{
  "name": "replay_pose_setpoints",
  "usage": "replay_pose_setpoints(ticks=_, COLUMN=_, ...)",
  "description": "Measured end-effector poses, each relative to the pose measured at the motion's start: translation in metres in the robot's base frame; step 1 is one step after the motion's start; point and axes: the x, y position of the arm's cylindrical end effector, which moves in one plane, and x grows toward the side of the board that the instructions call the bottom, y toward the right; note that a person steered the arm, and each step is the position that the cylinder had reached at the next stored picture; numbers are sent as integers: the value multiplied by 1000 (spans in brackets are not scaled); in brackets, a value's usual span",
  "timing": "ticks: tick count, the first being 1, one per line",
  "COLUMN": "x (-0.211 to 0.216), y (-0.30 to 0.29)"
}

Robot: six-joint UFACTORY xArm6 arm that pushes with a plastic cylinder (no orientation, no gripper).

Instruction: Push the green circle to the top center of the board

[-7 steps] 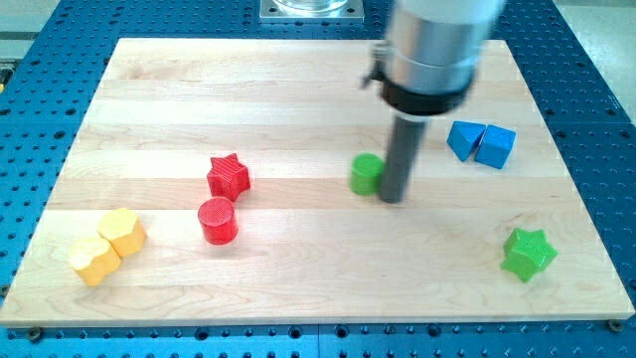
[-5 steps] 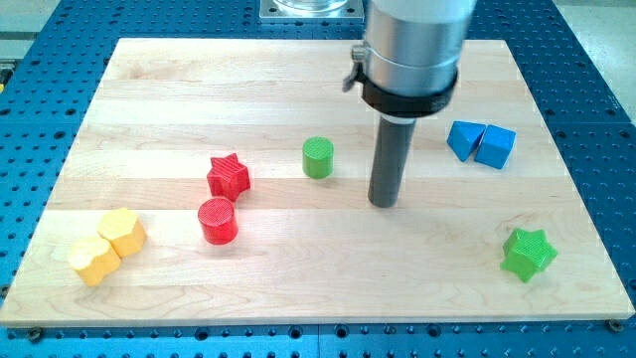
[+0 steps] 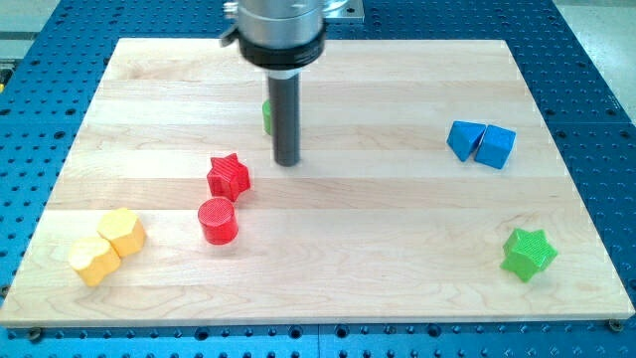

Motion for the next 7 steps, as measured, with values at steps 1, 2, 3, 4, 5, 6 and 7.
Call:
replay_pose_setpoints(ticks=1, x=-43, y=-29)
replay_pose_setpoints(ticks=2, x=-99, y=-6)
replay_pose_setpoints(ticks=3, x=-119, y=18)
replay_pose_setpoints(ticks=4, x=-107, y=-75)
replay_pose_setpoints(ticks=5, x=-22, y=-109)
replay_pose_setpoints(ticks=6, x=-10, y=-68)
replay_pose_setpoints(ticks=7, x=-9, y=-71)
